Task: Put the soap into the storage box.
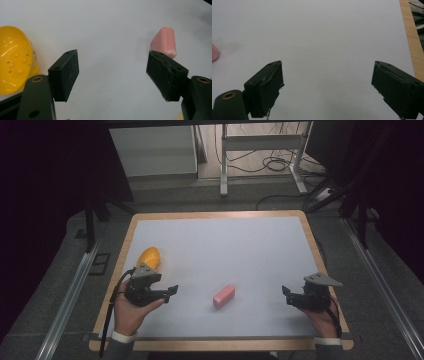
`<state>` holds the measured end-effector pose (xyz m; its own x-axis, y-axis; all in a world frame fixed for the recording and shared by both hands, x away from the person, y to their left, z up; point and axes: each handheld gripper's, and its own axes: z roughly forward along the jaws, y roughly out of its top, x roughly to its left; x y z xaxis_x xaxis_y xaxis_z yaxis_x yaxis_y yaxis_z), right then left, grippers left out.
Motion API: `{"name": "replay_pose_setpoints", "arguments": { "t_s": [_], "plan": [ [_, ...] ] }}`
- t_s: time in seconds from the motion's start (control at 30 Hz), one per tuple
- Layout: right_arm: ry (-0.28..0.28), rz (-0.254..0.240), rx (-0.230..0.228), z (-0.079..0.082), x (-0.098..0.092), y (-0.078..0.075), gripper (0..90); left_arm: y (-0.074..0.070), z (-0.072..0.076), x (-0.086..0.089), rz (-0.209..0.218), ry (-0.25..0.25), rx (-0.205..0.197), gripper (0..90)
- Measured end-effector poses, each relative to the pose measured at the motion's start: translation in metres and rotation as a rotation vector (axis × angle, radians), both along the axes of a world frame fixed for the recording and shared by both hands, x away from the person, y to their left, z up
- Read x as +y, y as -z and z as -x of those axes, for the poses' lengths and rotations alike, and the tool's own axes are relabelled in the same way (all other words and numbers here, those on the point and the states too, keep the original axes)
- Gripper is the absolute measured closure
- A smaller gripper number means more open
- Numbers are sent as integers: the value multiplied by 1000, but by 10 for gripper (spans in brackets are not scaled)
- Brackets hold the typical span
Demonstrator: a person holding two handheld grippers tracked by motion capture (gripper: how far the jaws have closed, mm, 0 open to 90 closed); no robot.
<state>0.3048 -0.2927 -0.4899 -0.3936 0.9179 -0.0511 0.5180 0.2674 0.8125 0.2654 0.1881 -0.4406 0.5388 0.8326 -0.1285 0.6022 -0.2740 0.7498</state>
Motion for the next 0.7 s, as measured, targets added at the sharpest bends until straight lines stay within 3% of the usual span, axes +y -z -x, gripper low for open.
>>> {"name": "replay_pose_setpoints", "arguments": {
  "t_s": [0.7],
  "plan": [
    [13, 30, 9, -1, 2, 4, 103, 9, -21, -41, -4, 87, 51, 258]
  ]
}}
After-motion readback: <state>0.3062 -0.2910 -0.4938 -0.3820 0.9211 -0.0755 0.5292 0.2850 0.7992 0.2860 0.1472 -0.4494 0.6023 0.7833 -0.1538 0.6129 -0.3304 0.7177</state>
